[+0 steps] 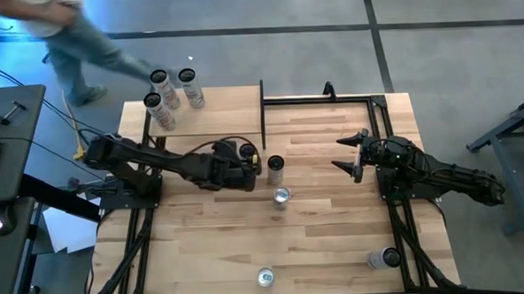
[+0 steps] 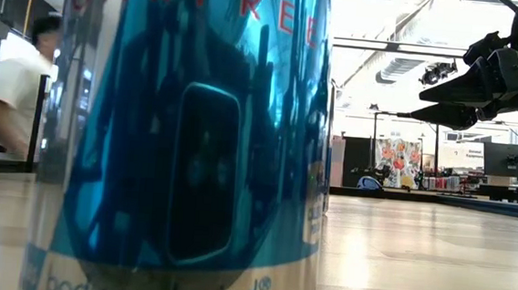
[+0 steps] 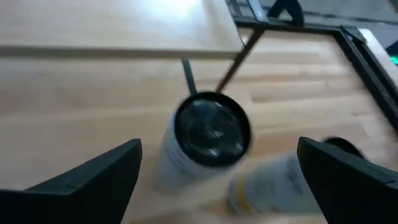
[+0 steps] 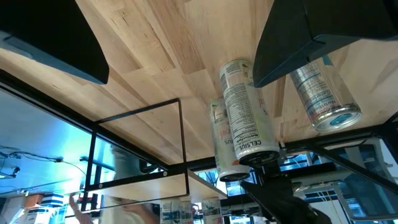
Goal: Place canned beverage on shelf
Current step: Put the bottom white yellow soda can on the shelf
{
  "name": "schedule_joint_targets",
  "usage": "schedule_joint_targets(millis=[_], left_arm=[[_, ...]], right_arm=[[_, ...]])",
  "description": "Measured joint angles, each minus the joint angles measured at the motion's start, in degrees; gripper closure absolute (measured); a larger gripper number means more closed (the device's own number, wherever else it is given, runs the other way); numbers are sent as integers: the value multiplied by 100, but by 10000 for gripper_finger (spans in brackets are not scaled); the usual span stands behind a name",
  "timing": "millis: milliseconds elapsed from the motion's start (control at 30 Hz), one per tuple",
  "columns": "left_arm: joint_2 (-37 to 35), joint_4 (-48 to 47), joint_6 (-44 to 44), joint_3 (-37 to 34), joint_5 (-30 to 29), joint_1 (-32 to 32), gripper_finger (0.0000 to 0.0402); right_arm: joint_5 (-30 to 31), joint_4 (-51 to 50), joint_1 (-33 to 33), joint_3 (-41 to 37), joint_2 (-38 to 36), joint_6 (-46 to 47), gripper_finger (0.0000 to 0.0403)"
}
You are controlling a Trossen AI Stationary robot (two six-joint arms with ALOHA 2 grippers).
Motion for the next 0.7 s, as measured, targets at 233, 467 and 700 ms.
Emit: schedule_joint_targets(millis=[233,467,700], left_arm=[[-160,-797,-82,715,1244,209,2],[-28,-1418,-103,1396,2609,793,2],[383,-1813,-492,1798,3760,1285,2]], right_arm=[[0,1,0,0,0,2,16],[0,1,0,0,0,1,16],[0,1,0,0,0,1,16]])
